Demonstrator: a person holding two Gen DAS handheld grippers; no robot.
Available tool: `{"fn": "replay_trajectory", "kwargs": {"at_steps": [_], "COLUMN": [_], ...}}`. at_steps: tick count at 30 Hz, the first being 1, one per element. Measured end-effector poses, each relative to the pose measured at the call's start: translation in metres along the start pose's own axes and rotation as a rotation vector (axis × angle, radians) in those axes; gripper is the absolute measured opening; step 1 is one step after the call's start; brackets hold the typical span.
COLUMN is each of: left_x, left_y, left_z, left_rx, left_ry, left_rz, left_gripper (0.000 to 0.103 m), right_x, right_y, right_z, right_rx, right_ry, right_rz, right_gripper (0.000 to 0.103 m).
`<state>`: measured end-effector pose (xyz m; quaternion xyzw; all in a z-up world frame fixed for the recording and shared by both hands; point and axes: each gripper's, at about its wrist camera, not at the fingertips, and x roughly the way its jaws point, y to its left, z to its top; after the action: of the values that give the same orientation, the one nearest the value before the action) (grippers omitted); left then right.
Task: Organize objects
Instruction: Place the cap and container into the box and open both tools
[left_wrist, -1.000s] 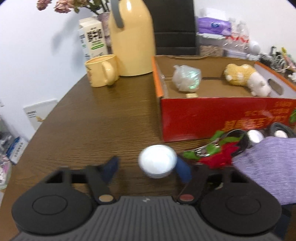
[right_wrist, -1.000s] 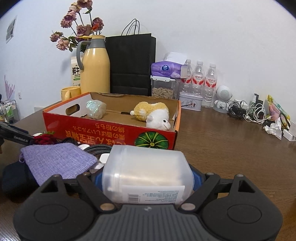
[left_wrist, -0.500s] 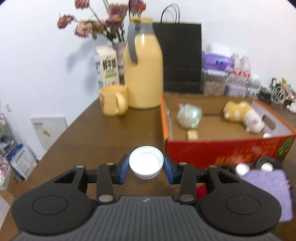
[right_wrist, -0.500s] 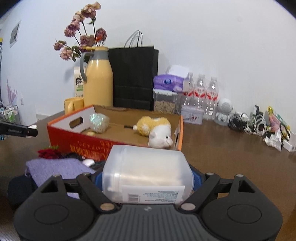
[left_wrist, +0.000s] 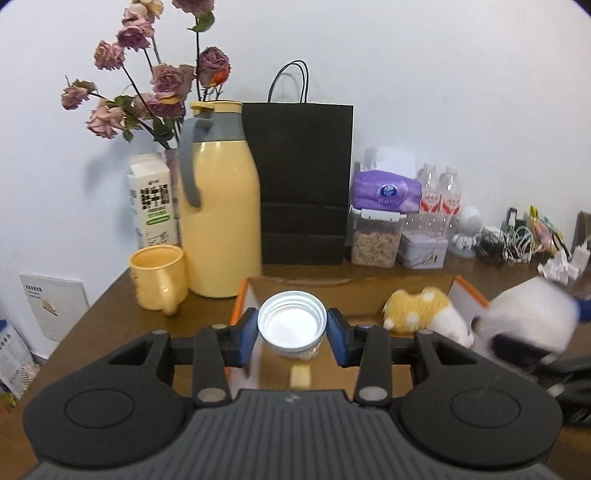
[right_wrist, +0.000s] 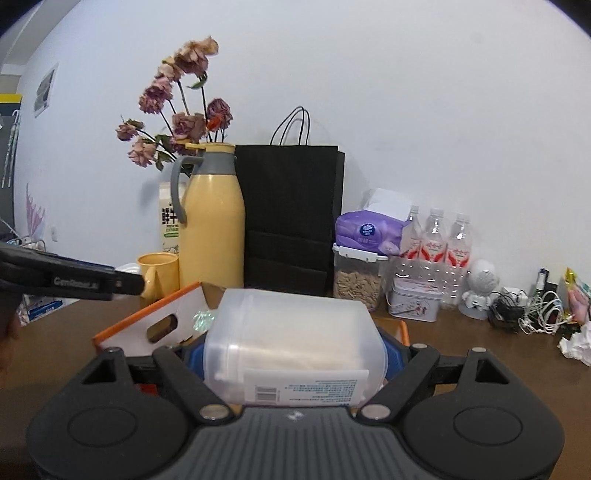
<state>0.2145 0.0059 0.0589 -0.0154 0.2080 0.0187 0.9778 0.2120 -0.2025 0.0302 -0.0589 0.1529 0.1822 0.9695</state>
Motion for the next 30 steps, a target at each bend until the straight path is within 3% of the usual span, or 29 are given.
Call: {"fn": "replay_trajectory", "kwargs": {"at_steps": [9, 12, 17, 25, 27, 29, 30], "left_x": [0.069, 0.089, 0.097, 0.093, 0.088, 0.082, 0.078], "left_y": [-0.010, -0.011, -0.007, -0.010, -0.011, -0.011, -0.012], "left_z": [-0.002, -0.011, -0.018, -0.021, -0.022, -0.022, -0.021], "left_rx": [-0.044, -0.018, -0.023, -0.005, -0.001, 0.004, 0.007], "left_ry": [0.106, 0.180, 0.225, 0.213, 0.195, 0.169, 0.150], "left_rz": [0.017, 0.016, 0.016, 0.035, 0.033, 0.041, 0.047], "left_gripper": [0.041, 0.041, 0.041, 0.043, 0.052, 0.078, 0.083], "right_x": [0.087, 0.099, 0.108, 0.109, 0.108, 0.106, 0.104], "right_y": [0.001, -0.002, 0.000, 0.005, 0.004, 0.004, 0.003], "right_z": [-0.012, -0.019, -0.027, -0.031, -0.032, -0.033, -0.033], "right_rx": [0.032, 0.040, 0.033, 0.019, 0.023, 0.023, 0.026], "right_ry": [0.130, 0.174, 0.217, 0.235, 0.239, 0.236, 0.234], "right_rz": [-0.016, -0.012, -0.005, 0.004, 0.004, -0.004, -0.005], "right_gripper": [0.084, 0.084, 0.084, 0.085, 0.084, 0.089, 0.092]}}
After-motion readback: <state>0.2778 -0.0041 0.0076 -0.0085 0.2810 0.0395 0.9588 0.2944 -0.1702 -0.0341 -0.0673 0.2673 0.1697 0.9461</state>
